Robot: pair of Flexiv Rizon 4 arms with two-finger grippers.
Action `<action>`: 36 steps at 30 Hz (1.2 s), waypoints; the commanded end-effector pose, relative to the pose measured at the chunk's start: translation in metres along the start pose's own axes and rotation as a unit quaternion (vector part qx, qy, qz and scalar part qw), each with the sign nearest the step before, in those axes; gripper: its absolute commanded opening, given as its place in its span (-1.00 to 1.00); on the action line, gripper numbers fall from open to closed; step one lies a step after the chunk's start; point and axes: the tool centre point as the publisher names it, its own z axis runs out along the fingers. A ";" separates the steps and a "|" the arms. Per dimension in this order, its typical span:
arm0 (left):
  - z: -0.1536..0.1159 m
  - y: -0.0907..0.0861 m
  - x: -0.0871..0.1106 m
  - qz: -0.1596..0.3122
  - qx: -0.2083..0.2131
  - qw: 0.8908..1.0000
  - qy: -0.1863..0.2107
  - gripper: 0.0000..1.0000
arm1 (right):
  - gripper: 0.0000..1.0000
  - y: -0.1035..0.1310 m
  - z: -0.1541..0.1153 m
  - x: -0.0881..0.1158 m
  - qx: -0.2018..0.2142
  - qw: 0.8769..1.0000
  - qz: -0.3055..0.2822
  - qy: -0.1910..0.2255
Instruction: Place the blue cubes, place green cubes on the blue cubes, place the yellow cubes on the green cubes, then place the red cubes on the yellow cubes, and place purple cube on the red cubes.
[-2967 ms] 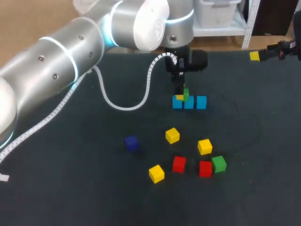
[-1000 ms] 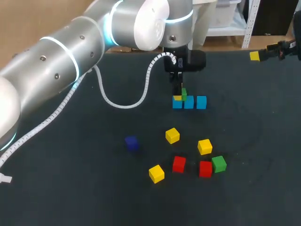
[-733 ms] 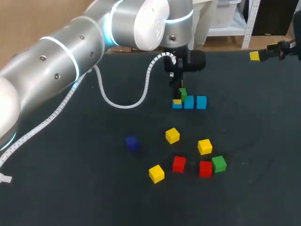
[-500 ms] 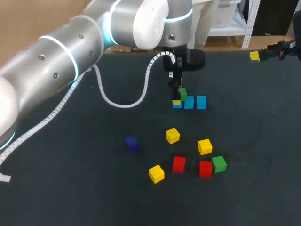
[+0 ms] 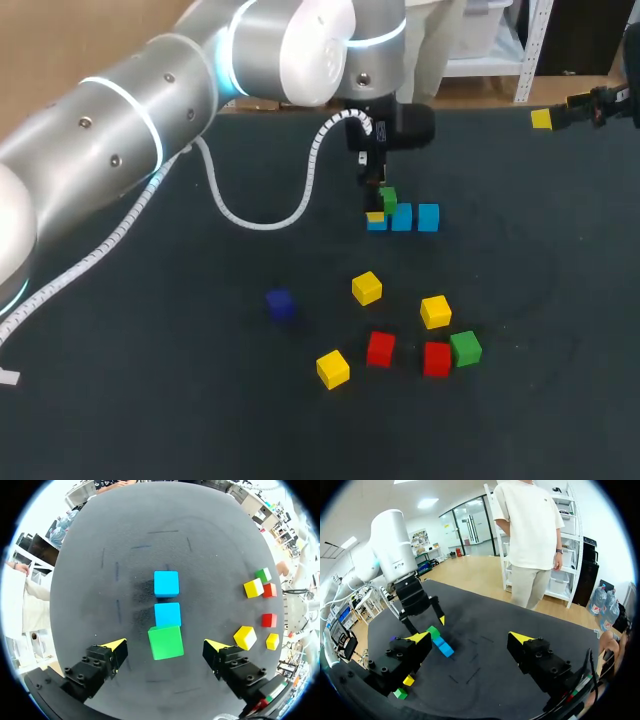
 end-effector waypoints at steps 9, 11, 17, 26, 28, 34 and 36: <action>-0.002 -0.001 0.000 -0.009 -0.021 1.000 0.005 1.00 | 1.00 -0.001 0.000 0.000 -0.002 1.000 -0.001 -0.002; -0.001 -0.001 0.000 -0.009 -0.021 1.000 0.006 1.00 | 1.00 -0.001 0.000 0.000 -0.002 1.000 -0.001 -0.002; 0.001 -0.001 0.000 -0.012 -0.019 1.000 0.007 1.00 | 1.00 -0.001 0.000 0.000 -0.002 1.000 -0.001 -0.002; -0.001 -0.001 0.002 -0.019 -0.034 0.999 0.014 1.00 | 1.00 -0.001 0.000 0.000 -0.002 1.000 -0.001 -0.002; -0.002 -0.001 0.002 -0.019 -0.037 0.999 0.015 1.00 | 1.00 -0.001 0.000 0.000 -0.002 1.000 -0.001 -0.002; -0.003 0.000 0.003 -0.020 -0.043 0.999 0.016 1.00 | 1.00 -0.001 0.000 0.000 -0.002 1.000 -0.001 -0.002; -0.003 0.001 0.003 -0.020 -0.045 0.999 0.017 1.00 | 1.00 -0.001 0.000 0.000 -0.002 1.000 -0.001 -0.002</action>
